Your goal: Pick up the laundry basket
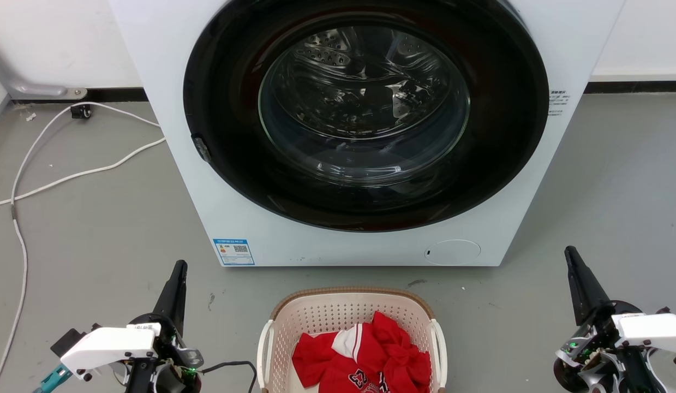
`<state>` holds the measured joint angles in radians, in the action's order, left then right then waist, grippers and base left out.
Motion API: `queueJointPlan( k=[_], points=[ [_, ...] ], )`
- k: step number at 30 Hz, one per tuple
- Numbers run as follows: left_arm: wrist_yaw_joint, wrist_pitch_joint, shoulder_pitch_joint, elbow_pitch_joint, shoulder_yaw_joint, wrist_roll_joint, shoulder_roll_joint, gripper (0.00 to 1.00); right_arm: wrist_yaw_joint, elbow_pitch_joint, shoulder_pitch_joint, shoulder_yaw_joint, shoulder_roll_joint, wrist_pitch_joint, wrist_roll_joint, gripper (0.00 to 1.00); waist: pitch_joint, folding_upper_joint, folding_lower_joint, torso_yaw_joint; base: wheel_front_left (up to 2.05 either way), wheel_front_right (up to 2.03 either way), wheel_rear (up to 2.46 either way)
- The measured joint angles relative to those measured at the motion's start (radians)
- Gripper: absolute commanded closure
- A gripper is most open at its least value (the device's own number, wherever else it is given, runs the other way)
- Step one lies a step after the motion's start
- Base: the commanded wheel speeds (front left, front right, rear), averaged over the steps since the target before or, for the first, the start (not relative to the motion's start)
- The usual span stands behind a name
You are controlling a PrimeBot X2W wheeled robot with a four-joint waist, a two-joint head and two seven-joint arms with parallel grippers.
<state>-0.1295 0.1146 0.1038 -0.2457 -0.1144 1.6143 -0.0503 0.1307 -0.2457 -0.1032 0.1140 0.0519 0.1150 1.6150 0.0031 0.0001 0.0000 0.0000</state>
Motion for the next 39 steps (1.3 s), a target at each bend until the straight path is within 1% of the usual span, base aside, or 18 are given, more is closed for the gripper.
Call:
queueJointPlan(
  k=[30, 31, 35, 39],
  points=[
    [0.0, 0.0, 0.0, 0.0, 0.0, 0.0, 0.0, 1.0, 0.0, 0.0, 0.0, 0.0, 0.0, 0.0, 0.0, 1.0, 0.0, 0.0, 0.0, 0.0, 0.0, 0.0, 0.0],
    [0.0, 0.0, -0.002, -0.003, 0.001, 0.0, 0.0, 0.0, 0.0, -0.003, 0.002, 0.0, 0.0, 0.0, 0.0, 0.0, 0.0, 0.0, 0.0, 0.0, 0.0, 0.0, 0.0],
    [0.002, -0.004, -0.03, -0.035, 0.008, 0.0, 0.004, 0.0, 0.0, -0.031, 0.033, -0.001, -0.002, -0.001, 0.0, 0.0, 0.0, 0.0, 0.0, 0.0, 0.0, 0.0, 0.0],
    [0.002, -0.023, -0.032, -0.035, 0.033, 0.001, 0.005, 0.0, 0.0, -0.023, 0.037, -0.005, -0.003, -0.015, -0.001, 0.0, 0.001, 0.0, 0.0, 0.0, 0.0, 0.0, 0.0]
  ],
)
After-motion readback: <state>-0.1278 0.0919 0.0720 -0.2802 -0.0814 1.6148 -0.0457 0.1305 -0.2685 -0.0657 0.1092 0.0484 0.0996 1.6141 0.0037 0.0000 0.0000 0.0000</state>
